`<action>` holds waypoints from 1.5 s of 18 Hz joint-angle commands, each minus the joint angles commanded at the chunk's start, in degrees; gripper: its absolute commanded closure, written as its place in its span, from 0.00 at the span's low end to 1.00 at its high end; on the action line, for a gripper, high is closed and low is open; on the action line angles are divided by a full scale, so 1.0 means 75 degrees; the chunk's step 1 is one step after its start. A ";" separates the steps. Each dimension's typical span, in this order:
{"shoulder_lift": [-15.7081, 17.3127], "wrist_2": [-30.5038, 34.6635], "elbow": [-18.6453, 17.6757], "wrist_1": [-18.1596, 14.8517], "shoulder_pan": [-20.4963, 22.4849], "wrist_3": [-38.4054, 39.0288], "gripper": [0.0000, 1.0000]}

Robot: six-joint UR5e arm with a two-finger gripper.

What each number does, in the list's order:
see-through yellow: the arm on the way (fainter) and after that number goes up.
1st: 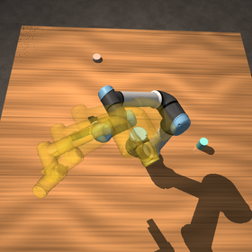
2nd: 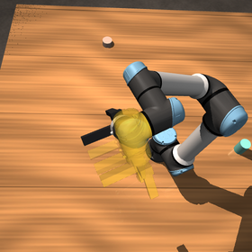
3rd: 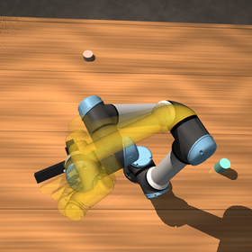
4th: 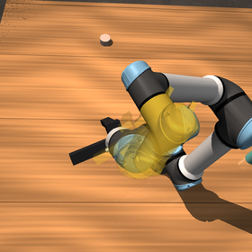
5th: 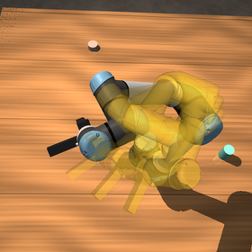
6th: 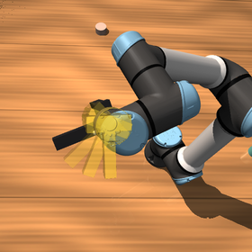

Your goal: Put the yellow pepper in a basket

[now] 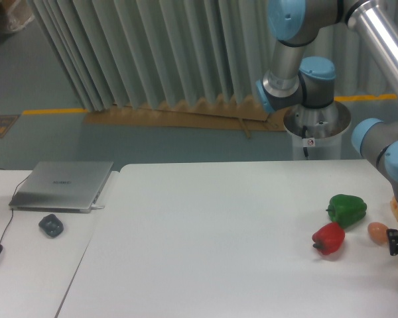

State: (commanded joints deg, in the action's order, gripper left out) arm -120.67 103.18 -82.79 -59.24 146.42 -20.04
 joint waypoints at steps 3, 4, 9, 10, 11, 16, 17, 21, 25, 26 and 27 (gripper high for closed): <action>-0.0128 0.0011 0.0023 0.0000 0.0000 -0.0012 0.00; -0.0199 0.0012 0.0023 0.0000 0.0012 -0.0012 0.00; -0.0281 0.0012 -0.0011 -0.0012 0.0012 -0.0118 0.29; -0.0270 0.0012 -0.0012 -0.0035 0.0012 -0.0118 0.51; -0.0235 0.0000 0.0000 -0.0058 0.0012 -0.0141 0.56; 0.0198 -0.0281 -0.0035 -0.0362 0.0035 -0.0481 0.56; 0.0315 -0.0293 -0.0035 -0.0444 0.0035 -0.0539 0.56; 0.0983 -0.0410 0.0012 -0.1031 0.0082 -0.1693 0.56; 0.1580 -0.0457 -0.0070 -0.1252 0.0806 -0.5705 0.55; 0.1617 -0.0538 -0.0059 -0.1231 0.1052 -0.6554 0.54; 0.1617 -0.0667 -0.0035 -0.1196 0.1252 -0.7259 0.54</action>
State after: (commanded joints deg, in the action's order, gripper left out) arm -108.54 98.18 -83.06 -68.21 155.81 -74.48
